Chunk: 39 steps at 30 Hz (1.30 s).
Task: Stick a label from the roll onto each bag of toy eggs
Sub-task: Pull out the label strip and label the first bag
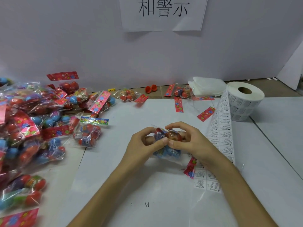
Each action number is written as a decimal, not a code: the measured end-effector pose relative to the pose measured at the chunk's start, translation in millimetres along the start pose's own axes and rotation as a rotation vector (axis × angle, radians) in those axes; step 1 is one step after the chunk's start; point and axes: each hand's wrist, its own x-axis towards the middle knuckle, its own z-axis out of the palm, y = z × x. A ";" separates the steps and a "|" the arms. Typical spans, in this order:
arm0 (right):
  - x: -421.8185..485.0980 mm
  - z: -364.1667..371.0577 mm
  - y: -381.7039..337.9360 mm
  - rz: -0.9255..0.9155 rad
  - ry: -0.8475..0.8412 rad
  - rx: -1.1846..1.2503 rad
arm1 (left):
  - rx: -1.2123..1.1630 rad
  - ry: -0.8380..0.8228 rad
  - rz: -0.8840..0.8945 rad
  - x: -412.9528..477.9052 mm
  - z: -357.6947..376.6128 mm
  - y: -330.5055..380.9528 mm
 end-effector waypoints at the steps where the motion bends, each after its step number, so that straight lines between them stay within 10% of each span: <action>1: 0.1 0.2 0.6 0.004 0.004 -0.007 | 0.012 0.012 0.002 -0.1 0.4 -0.3; 11: 0.3 -1.9 2.3 0.031 -0.021 -0.015 | 0.110 -0.190 -0.008 -0.2 -3.2 -7.2; 39: 6.4 5.3 3.4 -0.111 0.135 -0.053 | -0.028 -0.013 -0.154 0.4 0.5 -2.0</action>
